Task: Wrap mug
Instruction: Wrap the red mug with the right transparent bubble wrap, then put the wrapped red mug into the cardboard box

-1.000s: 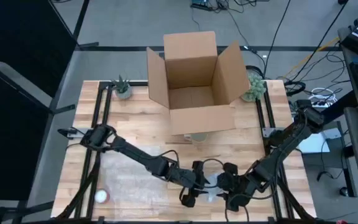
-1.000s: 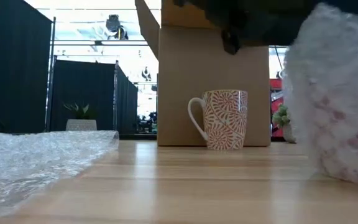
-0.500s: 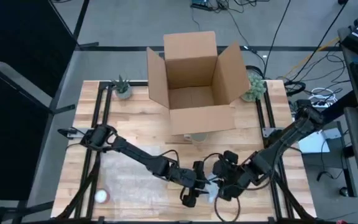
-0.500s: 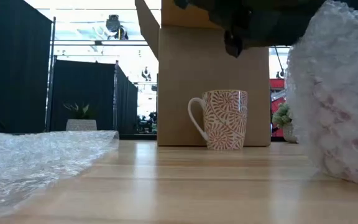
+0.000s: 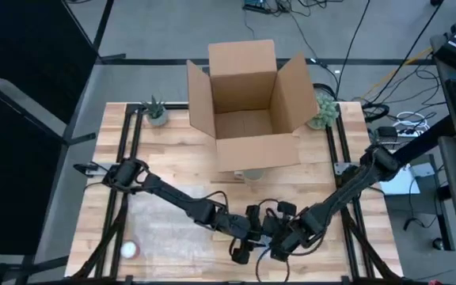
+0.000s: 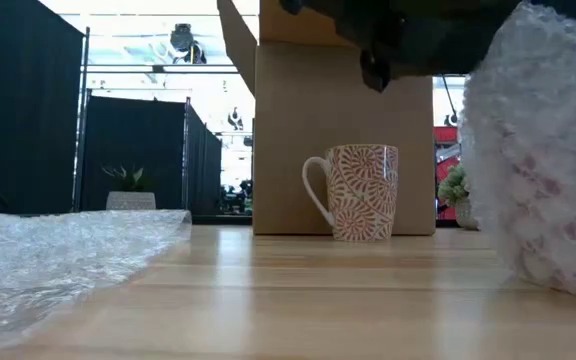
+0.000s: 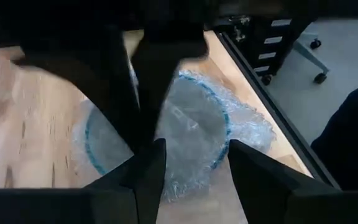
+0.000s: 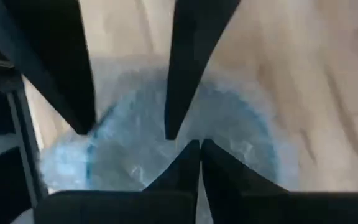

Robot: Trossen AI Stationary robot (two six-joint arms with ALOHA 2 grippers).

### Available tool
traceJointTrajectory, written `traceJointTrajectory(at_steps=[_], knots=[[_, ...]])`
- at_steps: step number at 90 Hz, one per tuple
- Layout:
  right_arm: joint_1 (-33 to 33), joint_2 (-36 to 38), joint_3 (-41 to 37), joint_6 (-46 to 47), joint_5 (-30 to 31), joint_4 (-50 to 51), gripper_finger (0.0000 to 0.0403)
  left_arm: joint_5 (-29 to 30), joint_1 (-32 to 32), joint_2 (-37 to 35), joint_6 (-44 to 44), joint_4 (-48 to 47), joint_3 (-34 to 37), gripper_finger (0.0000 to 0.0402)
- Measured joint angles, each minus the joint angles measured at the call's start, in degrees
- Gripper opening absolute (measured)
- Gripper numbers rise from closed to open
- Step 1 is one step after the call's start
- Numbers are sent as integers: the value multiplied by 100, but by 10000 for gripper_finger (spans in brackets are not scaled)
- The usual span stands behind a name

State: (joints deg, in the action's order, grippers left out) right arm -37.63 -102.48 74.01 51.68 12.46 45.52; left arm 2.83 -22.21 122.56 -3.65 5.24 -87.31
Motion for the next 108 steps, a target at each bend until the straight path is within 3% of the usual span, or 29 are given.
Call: traceJointTrajectory(at_steps=[27, 49, 78, 90, 108], knots=[[56, -422, 21, -71, -232, -93, 0, 18, 8, 2, -41, -16, 0, 164], [50, 330, 84, -130, -540, 247, 0, 3, 6, 2, -10, 3, -9, 164], [-283, 1195, 131, 381, -450, 54, 3, -22, 8, 4, -15, -13, -7, 164], [-372, 1126, 132, -175, -298, -27, 35, -22, 8, 3, -34, -14, -7, 164], [-654, 861, 132, -496, 110, -403, 126, -19, 8, 4, -34, -16, -7, 164]])
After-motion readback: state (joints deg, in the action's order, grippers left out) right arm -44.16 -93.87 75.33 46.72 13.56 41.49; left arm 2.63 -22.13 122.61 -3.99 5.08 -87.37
